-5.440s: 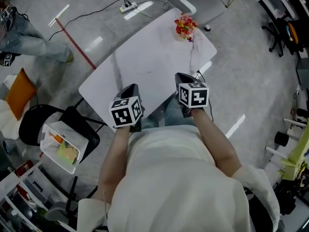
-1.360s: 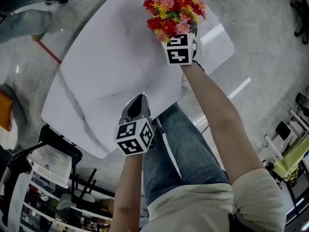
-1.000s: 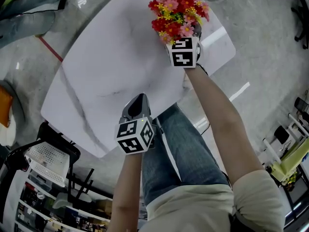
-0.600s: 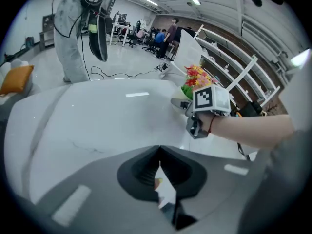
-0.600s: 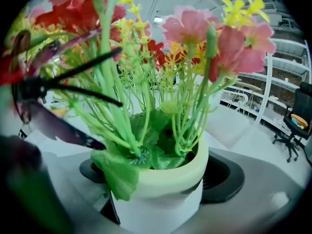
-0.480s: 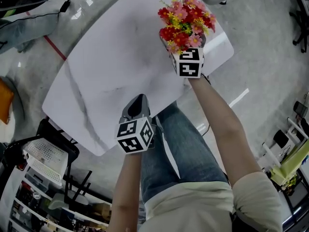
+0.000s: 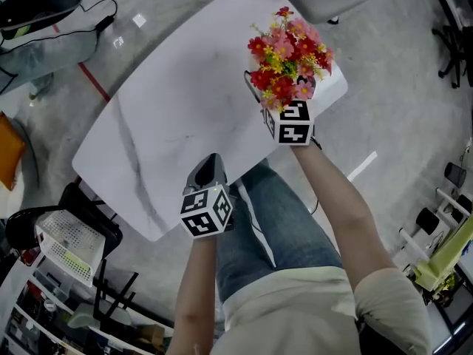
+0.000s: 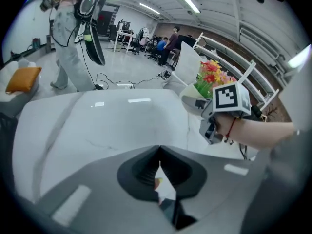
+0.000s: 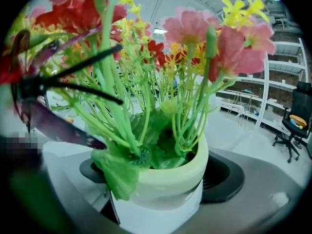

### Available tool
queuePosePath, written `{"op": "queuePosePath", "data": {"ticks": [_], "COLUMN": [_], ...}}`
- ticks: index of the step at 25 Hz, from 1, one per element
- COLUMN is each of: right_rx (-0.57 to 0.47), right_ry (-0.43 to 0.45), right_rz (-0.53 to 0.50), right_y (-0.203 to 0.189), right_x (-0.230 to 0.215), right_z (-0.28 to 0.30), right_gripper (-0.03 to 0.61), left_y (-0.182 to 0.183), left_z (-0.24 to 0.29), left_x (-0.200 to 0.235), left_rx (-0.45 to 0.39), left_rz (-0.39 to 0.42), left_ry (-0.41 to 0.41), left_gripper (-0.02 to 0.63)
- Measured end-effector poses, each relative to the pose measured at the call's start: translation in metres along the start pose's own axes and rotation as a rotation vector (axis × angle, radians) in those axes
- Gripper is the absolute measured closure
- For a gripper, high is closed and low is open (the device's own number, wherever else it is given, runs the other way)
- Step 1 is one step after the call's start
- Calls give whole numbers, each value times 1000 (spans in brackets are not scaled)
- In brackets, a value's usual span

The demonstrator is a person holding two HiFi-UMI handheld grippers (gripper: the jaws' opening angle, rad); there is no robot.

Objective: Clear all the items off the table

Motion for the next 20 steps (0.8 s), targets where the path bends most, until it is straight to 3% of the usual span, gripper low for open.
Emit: {"op": "queuePosePath", "data": {"ticks": [6, 20], "right_rx": [12, 17], "right_ry": [-8, 59], "right_rz": [-49, -75], "right_y": [22, 69], "right_x": [18, 60], "right_z": [-34, -113], "right_gripper": [49, 49], "left_y": [17, 35], "left_z": [-28, -101], "left_x": [8, 9], "left_rx": [-42, -84], "left_rz": [19, -33], "left_ry": [24, 41], "left_gripper": [606, 606]}}
Point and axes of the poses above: the fingertips, and each gripper's own axes: z forward along the fingers, x to its left, y out of its top, the point moved 3 cm from there along -z, backward along the fingers, and after that the axes turned 9 degrees about y, right-handed, at the moved point
